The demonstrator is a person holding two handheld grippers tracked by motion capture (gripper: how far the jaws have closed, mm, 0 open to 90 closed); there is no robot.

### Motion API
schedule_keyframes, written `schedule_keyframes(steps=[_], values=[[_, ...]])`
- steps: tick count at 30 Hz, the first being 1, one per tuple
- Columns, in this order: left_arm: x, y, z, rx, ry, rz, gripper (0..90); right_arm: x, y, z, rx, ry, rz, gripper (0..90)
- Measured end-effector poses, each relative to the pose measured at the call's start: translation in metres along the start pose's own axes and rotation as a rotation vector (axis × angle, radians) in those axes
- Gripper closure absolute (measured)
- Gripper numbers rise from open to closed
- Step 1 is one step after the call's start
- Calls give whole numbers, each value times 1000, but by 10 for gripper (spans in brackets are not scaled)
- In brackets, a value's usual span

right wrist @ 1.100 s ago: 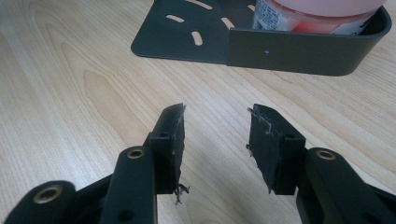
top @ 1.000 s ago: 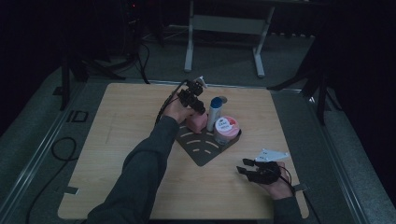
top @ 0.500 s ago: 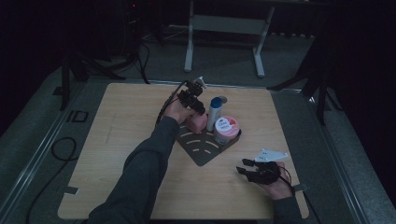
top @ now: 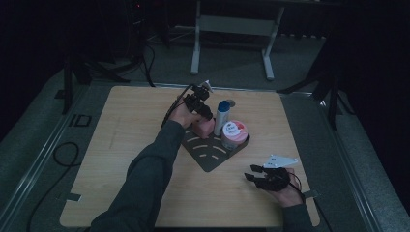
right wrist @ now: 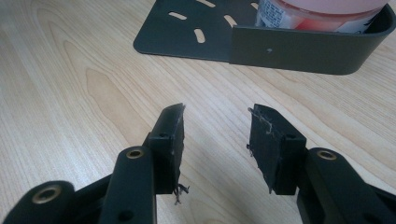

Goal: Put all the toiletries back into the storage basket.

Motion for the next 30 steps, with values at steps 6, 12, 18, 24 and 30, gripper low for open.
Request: schedule_keyframes(steps=[6,12,18,24,30], values=[[1,-1,-1,7,14,9,261,0,0,0,1,0,-1,541],[2,3,0,28,26,0,233,0,0,0,0,2,1,540],[4,9,1,39,26,-7,222,0,-1,1,-3,1,2,539],[8,15,3,32,15,-4,222,0,0,1,-2,0,0,538],[14,22,3,54,11,-22,246,1,0,0,0,-1,3,536]])
Point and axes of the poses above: each handheld gripper's, and its own axes: y roughly backward along the jaws, x roughly out of its underside, z roughly to its left, the point moved 9 cm from there along -y, roughly forward along the jaws, and after that the axes turned 6 degrees about -z, right-handed, at the moved point
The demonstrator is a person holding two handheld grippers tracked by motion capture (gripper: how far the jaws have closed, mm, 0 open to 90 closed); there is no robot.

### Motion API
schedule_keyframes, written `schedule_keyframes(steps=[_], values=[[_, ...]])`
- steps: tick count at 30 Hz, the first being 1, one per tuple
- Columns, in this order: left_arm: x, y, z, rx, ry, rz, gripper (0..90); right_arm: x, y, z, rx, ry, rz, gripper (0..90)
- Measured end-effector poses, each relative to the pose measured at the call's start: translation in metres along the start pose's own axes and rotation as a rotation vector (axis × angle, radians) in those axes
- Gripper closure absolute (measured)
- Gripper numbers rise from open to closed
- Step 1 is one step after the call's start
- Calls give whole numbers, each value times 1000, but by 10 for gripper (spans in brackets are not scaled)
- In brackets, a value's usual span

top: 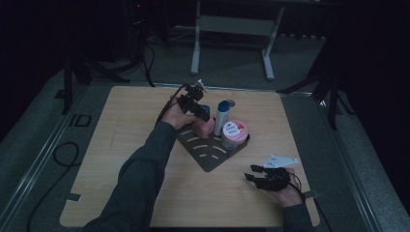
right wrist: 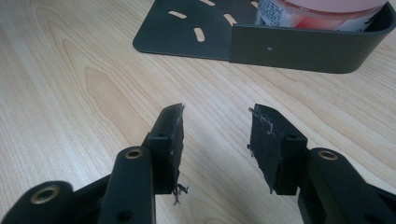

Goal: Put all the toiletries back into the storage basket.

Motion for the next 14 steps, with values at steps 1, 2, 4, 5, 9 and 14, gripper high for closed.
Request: schedule_keyframes(steps=[1,2,4,5,9,14], values=[[3,1,1,-2,-3,2,247,0,0,0,0,-1,-2,536],[4,2,1,0,-5,2,247,0,0,0,2,-3,0,535],[7,5,3,0,-5,-5,255,1,-1,0,1,-2,2,535],[8,7,5,1,-4,-10,255,1,-1,0,0,-1,4,535],[10,16,9,-2,6,-34,267,1,-2,0,-1,-3,6,535],[15,28,12,-10,-1,-61,267,1,-1,-1,1,-4,4,534]])
Point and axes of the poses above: each handheld gripper's, and its own axes: y roughly backward along the jaws, x roughly out of its underside, z roughly to its left, the point moved 9 cm from there along -y, roughly forward along the jaws, and after that the axes turned 6 degrees about -z, right-handed, at the moved point
